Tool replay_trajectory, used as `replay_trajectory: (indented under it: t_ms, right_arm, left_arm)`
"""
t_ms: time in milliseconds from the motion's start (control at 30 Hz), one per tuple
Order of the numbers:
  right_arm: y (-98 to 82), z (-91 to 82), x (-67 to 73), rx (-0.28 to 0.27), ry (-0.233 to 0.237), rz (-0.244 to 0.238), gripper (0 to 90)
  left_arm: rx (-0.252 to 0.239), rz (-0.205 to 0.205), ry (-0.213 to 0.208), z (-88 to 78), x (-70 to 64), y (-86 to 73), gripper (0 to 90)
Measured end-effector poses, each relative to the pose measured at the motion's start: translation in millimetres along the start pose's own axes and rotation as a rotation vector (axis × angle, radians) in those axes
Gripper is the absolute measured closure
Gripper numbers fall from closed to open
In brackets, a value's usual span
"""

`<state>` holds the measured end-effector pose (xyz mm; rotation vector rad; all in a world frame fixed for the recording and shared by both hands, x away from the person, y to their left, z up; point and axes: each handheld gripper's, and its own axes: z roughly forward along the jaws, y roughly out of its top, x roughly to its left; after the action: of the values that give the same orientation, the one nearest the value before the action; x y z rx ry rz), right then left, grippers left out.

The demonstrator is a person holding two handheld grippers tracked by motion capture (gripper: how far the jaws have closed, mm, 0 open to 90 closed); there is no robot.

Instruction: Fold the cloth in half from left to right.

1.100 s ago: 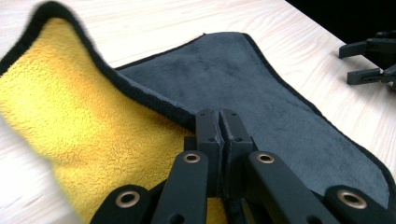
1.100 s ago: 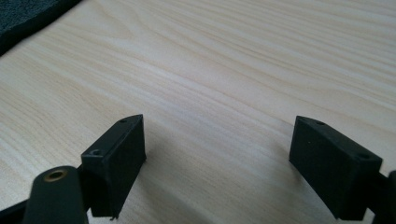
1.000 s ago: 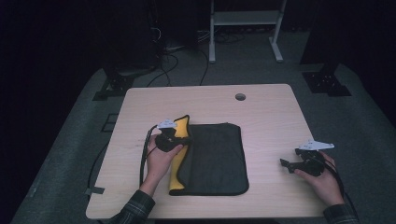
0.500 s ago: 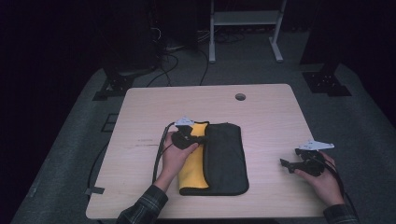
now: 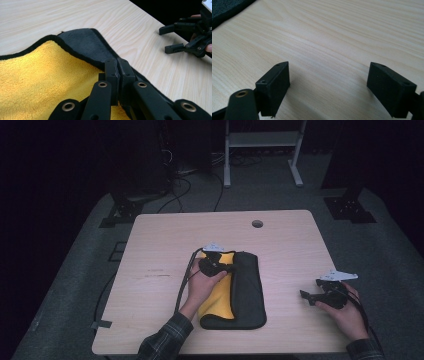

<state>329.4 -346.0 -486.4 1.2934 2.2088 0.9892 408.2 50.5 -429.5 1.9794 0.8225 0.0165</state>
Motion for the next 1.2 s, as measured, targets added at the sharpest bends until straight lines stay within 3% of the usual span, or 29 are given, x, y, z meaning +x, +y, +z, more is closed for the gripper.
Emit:
replay_trajectory:
  t_ms: [567, 867, 933, 1033, 1200]
  right_arm:
    - [0.0, 0.0, 0.0, 0.0, 0.0, 0.0, 17.4]
    - [0.0, 0.1, 0.0, -0.001, 0.001, -0.001, 17.4]
    - [-0.1, 0.0, -0.1, 0.0, 0.001, -0.002, 17.4]
    - [-0.1, 0.0, -0.3, 0.0, 0.001, -0.003, 17.4]
    - [-0.1, 0.1, -0.2, -0.001, 0.001, -0.002, 17.4]
  left_arm:
    - [-0.004, -0.019, -0.062, 41.6, -12.1, 13.1, 87.7]
    - [0.034, -0.018, -0.074, 61.8, -17.3, 13.8, 87.2]
    - [0.032, -0.018, -0.078, 61.5, -16.2, 13.4, 85.7]
    - [0.018, -0.008, -0.07, 52.8, -16.2, 16.1, 76.4]
    - [0.016, 0.029, -0.026, 26.5, -17.3, 19.1, 63.2]
